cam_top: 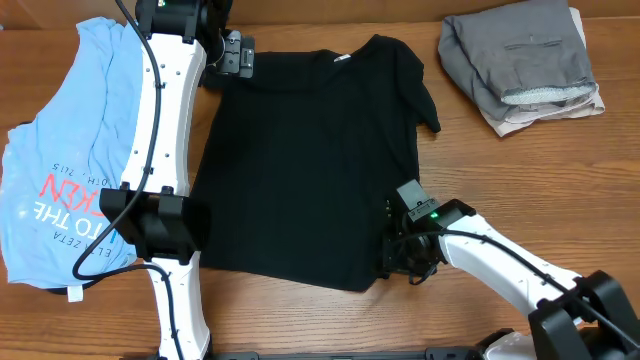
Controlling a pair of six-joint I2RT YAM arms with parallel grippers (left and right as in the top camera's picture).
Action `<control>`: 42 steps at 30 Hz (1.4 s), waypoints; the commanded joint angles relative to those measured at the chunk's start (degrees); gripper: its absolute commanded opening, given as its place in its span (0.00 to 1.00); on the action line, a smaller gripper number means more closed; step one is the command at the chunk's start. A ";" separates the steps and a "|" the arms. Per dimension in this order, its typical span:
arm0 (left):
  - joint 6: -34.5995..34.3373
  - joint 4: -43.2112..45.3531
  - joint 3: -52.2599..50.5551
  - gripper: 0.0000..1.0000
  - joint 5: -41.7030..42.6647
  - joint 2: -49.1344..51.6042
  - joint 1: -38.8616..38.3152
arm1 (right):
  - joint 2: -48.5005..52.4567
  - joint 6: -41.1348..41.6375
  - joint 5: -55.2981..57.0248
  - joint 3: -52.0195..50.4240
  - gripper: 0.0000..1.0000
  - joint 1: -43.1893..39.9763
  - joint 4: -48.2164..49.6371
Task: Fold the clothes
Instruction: 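Grasp the shirt's lower right corner with the right gripper, pull right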
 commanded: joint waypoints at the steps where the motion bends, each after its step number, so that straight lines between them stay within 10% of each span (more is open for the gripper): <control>1: 1.07 0.24 0.26 1.00 0.46 0.42 0.09 | 2.23 1.38 0.98 -0.35 0.38 1.20 0.72; 10: 1.07 0.24 0.26 1.00 0.44 0.42 0.09 | 3.41 2.60 1.79 -0.35 0.37 1.42 0.74; 14: 1.07 0.15 0.26 1.00 0.44 0.42 0.09 | 3.39 3.93 4.07 -0.33 0.05 1.16 -0.35; 18: 1.09 0.35 0.26 1.00 0.42 0.42 0.09 | 2.93 5.97 7.69 0.63 0.04 -2.38 -4.83; 27: 1.07 0.72 0.26 1.00 0.46 0.42 0.09 | 2.05 -7.80 9.77 7.76 0.04 -25.22 -15.02; 42: 1.60 7.10 -7.48 1.00 8.28 0.44 -0.17 | 2.10 -8.28 -8.44 8.11 0.04 -64.06 -1.60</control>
